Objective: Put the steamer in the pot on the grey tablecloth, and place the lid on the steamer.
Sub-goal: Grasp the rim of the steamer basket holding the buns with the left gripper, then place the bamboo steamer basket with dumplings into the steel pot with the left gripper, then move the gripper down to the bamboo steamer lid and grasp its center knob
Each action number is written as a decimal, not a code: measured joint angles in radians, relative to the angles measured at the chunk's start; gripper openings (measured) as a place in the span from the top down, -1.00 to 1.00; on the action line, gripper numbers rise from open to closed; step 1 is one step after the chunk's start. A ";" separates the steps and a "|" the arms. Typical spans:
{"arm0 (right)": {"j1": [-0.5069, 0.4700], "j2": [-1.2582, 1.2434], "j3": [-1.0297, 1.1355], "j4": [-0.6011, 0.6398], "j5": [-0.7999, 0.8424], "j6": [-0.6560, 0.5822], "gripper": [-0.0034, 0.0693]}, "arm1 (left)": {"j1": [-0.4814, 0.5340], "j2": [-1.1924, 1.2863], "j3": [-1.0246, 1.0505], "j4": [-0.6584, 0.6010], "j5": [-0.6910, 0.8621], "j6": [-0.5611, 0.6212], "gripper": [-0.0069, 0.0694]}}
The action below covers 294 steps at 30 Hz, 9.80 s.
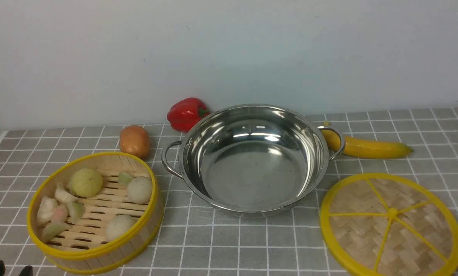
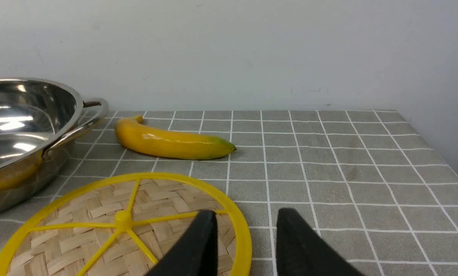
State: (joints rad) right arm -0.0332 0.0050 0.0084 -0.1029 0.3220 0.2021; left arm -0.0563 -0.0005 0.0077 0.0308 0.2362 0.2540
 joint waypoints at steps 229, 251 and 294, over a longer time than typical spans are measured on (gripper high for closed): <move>0.000 0.529 -0.558 0.465 0.411 -0.077 0.24 | -0.231 2.386 -2.153 -0.133 0.850 -0.153 0.69; 0.000 0.529 -0.558 0.468 0.449 -0.077 0.24 | -0.232 2.373 -2.158 -0.161 0.842 -0.131 0.01; 0.313 1.570 -1.178 0.057 0.740 -0.053 0.24 | -0.232 0.895 -1.018 -0.287 0.418 0.162 0.88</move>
State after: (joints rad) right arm 0.2801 1.5751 -1.1692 -0.0458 1.0616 0.1492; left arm -0.2885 0.8945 -1.0106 -0.2563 0.6545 0.4155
